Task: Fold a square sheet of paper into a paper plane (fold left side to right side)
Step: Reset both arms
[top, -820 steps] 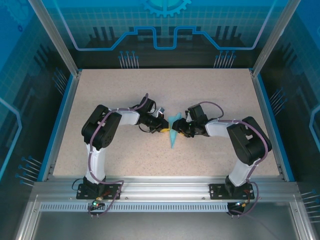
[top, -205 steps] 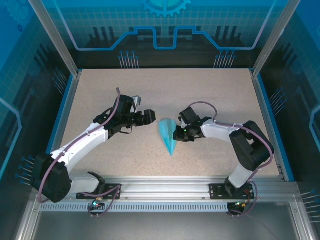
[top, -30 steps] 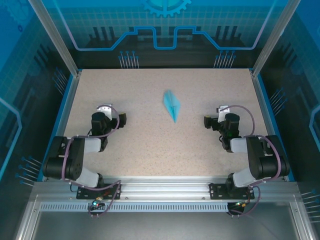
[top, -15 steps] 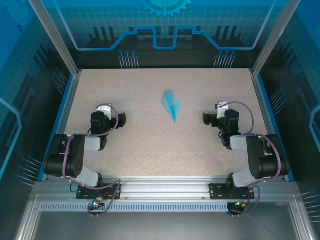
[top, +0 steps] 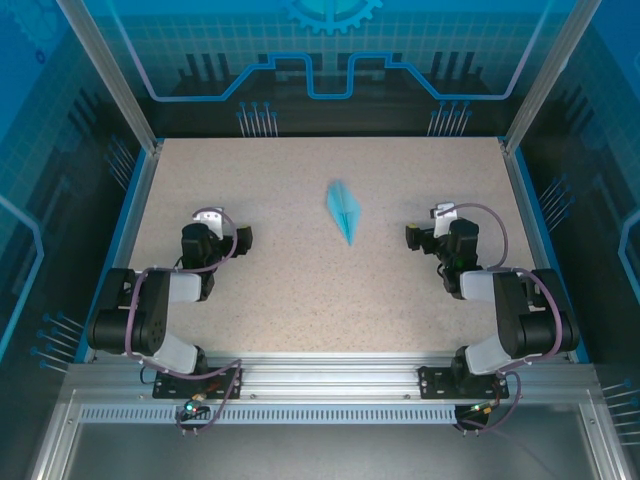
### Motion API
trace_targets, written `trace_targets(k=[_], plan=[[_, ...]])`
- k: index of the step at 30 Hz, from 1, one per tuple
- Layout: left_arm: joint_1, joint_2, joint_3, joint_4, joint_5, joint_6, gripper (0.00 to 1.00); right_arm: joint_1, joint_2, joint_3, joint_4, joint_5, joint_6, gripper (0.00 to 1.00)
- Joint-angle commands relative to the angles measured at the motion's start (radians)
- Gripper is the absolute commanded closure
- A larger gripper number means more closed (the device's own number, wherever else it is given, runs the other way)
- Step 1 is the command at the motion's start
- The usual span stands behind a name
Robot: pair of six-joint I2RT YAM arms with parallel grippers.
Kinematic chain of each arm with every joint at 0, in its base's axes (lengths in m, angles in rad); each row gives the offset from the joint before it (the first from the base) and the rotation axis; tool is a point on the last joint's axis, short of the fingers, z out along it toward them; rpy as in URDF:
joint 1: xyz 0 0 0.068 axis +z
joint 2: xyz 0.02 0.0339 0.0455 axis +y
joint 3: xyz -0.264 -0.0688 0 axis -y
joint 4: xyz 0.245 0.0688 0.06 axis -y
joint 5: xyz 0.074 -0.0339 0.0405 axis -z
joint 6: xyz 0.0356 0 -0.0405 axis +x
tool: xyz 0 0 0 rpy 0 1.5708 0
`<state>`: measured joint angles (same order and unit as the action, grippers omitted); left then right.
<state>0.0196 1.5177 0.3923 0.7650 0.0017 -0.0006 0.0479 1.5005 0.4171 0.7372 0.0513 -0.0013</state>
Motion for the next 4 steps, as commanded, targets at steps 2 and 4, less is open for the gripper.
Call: trace_targets(k=[2,4], plan=[[0.005,-0.002,0.022,0.022,0.024,-0.006,0.01,0.012,0.004,0.014,0.014,0.004,-0.011,0.00],[0.005,-0.002,0.020,0.022,0.024,-0.006,0.01,0.012,0.004,0.014,0.014,0.004,-0.011,0.00]])
